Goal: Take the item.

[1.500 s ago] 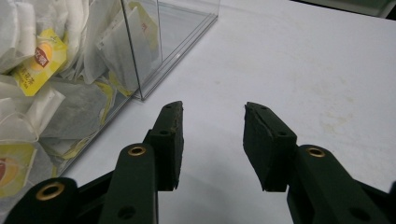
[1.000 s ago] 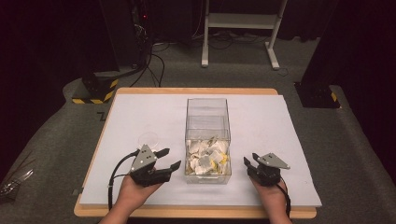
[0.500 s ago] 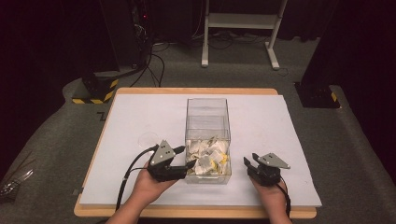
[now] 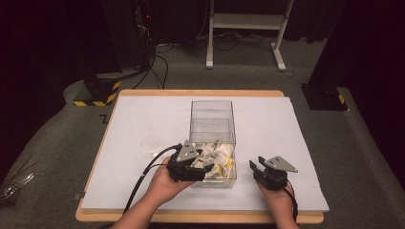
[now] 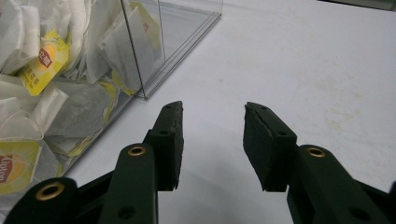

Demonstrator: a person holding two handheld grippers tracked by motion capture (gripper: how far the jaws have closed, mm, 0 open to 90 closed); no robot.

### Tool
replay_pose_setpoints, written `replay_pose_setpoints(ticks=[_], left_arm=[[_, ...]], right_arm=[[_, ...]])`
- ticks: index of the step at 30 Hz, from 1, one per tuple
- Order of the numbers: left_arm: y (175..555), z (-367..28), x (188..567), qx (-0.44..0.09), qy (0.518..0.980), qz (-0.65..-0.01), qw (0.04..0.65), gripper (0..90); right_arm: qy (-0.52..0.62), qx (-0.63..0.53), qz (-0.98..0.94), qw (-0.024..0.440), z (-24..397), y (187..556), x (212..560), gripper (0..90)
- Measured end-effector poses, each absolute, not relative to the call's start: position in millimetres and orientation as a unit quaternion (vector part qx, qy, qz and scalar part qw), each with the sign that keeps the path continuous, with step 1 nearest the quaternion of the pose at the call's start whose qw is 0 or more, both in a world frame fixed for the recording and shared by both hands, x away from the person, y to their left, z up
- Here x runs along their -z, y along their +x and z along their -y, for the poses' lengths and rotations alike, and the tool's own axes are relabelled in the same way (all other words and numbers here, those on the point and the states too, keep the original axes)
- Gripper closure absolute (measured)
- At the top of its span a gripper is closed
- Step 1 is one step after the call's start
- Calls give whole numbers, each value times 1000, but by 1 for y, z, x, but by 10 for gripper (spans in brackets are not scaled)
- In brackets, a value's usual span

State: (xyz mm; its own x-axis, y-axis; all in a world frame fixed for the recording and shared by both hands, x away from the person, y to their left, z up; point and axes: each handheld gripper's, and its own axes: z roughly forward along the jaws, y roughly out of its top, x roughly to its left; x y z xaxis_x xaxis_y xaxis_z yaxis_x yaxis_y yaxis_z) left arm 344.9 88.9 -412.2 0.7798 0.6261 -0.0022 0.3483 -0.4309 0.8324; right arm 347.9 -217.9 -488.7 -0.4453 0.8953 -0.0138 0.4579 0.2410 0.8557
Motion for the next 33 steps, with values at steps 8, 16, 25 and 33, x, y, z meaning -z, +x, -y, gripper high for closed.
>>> replay_pose_setpoints(ticks=[8, 16, 25, 33], left_arm=[[359, -78, 415, -119, 855, -296, 409, 374], [364, -64, 420, -129, 885, -275, 351, 400], [367, -57, 422, -114, 897, -265, 335, 469], [377, -55, 424, -109, 910, -270, 296, 507]], right_arm=[[455, -417, -741, 265, 219, 347, 488, 577], [456, -417, -741, 265, 219, 348, 488, 576], [457, -417, -740, 264, 220, 348, 488, 575], [459, -420, -737, 263, 220, 347, 488, 573]])
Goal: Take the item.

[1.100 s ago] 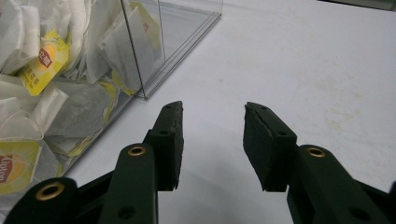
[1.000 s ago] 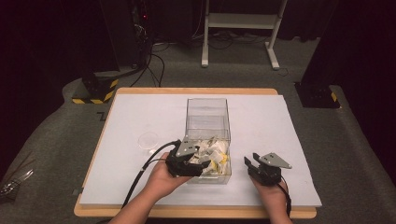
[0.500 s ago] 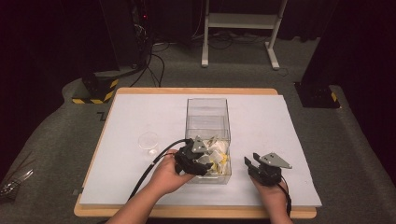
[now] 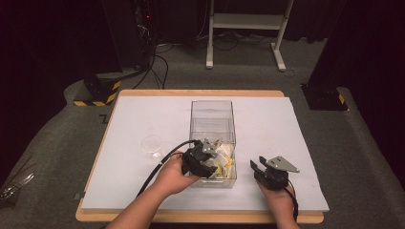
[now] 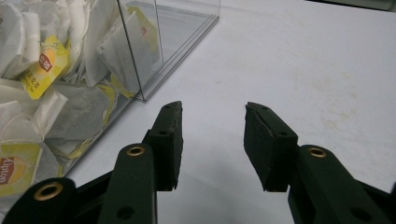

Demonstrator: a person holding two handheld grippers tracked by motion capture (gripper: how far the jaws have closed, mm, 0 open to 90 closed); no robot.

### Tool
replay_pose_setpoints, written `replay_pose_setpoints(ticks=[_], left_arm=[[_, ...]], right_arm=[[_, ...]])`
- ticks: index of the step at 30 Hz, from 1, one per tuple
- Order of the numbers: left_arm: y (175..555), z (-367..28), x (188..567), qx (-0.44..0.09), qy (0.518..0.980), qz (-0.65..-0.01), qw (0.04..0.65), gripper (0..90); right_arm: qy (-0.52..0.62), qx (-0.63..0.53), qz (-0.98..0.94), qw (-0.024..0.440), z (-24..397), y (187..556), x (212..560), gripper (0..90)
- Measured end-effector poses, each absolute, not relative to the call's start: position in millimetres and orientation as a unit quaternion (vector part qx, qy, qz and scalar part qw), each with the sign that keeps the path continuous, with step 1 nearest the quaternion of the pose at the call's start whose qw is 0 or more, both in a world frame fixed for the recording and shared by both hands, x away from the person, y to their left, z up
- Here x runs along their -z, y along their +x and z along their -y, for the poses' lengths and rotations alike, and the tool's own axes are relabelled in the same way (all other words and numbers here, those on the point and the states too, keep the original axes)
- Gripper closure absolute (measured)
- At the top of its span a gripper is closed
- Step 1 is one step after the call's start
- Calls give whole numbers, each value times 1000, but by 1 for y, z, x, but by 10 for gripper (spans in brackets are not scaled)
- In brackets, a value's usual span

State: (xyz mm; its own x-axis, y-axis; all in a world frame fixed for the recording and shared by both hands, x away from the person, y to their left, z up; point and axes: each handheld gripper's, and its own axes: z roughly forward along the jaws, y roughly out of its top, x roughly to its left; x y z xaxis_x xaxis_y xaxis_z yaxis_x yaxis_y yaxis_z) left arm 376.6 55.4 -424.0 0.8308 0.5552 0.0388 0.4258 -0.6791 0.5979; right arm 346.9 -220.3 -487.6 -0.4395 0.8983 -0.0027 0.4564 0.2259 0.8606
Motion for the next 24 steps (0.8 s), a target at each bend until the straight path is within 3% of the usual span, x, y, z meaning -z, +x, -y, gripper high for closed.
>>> replay_pose_setpoints(ticks=[2, 5, 15, 24], left_arm=[[376, -55, 424, -116, 914, -259, 289, 514], [373, -51, 425, -149, 923, -236, 265, 592], [368, -52, 426, -177, 924, -218, 261, 784], [364, -58, 426, -177, 912, -221, 296, 836]], right_arm=[[459, -420, -738, 263, 221, 347, 488, 574], [459, -420, -738, 261, 221, 348, 488, 573], [461, -422, -736, 260, 221, 347, 488, 573], [463, -425, -734, 259, 223, 347, 488, 573]])
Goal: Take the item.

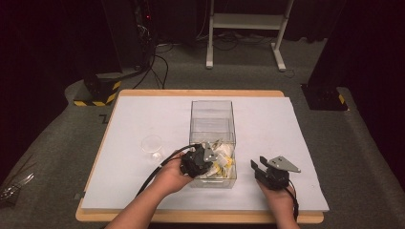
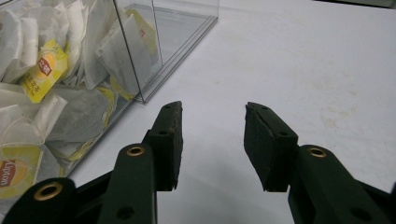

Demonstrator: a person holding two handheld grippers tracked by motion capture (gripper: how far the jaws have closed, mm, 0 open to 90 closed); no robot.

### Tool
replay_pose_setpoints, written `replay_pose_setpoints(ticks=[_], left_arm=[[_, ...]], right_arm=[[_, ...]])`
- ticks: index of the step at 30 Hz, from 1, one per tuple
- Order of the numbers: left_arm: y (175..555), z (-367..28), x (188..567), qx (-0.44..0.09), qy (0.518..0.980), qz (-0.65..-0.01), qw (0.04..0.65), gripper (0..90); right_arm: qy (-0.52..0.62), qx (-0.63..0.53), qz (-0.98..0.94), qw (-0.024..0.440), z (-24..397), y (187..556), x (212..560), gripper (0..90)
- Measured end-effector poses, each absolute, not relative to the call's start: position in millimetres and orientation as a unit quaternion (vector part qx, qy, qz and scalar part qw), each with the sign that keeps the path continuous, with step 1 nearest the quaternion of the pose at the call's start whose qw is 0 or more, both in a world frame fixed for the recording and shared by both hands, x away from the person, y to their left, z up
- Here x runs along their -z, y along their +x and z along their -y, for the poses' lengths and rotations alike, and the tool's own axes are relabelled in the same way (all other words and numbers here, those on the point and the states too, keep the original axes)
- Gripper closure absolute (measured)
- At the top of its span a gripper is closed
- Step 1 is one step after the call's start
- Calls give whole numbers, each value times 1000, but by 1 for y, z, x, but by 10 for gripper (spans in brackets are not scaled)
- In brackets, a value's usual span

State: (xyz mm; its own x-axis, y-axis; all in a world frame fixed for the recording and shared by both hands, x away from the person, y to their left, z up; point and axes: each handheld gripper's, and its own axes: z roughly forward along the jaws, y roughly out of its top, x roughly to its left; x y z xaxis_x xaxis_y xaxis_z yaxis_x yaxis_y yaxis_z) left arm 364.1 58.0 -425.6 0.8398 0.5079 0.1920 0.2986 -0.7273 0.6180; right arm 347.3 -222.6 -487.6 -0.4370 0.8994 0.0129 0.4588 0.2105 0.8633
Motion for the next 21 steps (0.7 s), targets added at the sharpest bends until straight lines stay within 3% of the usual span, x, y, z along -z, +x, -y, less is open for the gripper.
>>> replay_pose_setpoints(ticks=[3, 21], left_arm=[[362, -66, 426, -174, 898, -232, 332, 879], [344, -101, 412, -218, 824, -251, 458, 883]], right_arm=[[464, -426, -733, 258, 223, 347, 487, 573], [462, -425, -734, 260, 221, 346, 488, 575]])
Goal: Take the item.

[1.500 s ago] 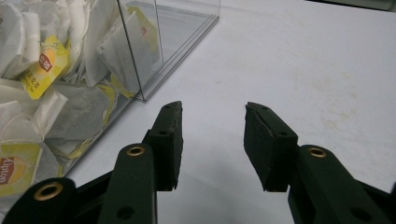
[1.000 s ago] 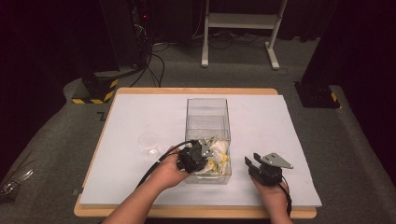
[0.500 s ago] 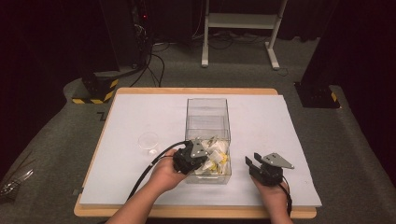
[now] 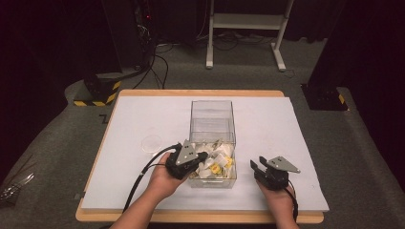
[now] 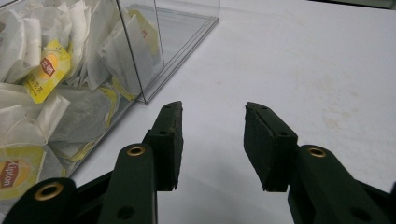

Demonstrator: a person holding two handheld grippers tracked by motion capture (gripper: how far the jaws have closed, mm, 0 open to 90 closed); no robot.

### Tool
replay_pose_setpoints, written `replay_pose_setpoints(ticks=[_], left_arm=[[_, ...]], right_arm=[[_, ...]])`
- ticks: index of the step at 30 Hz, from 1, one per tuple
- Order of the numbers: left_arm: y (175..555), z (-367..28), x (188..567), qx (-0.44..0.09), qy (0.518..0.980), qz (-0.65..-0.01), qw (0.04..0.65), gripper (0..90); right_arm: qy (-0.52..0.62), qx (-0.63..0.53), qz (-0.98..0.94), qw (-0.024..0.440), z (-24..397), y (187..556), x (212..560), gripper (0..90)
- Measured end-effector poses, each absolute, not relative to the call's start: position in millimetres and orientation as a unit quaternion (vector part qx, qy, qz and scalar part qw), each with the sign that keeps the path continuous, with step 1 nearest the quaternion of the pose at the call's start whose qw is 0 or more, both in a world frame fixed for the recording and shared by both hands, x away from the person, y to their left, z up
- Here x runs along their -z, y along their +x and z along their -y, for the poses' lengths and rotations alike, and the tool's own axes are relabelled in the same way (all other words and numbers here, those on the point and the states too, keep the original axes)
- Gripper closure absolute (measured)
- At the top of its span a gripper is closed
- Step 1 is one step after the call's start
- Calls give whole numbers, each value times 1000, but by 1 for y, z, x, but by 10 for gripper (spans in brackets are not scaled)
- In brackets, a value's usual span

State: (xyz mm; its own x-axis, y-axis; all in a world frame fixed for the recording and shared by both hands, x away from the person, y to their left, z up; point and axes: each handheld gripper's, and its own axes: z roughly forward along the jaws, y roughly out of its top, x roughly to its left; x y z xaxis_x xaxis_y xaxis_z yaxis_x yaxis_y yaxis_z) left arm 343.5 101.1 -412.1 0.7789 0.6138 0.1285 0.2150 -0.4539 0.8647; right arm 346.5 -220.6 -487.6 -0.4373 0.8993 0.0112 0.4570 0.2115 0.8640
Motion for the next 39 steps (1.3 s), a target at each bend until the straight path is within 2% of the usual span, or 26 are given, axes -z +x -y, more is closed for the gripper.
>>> replay_pose_setpoints(ticks=[13, 39], left_arm=[[340, -123, 406, -232, 782, -270, 511, 882], [330, -148, 355, -268, 722, -263, 581, 883]], right_arm=[[463, -422, -735, 259, 219, 347, 489, 577], [463, -420, -736, 261, 218, 347, 491, 581]])
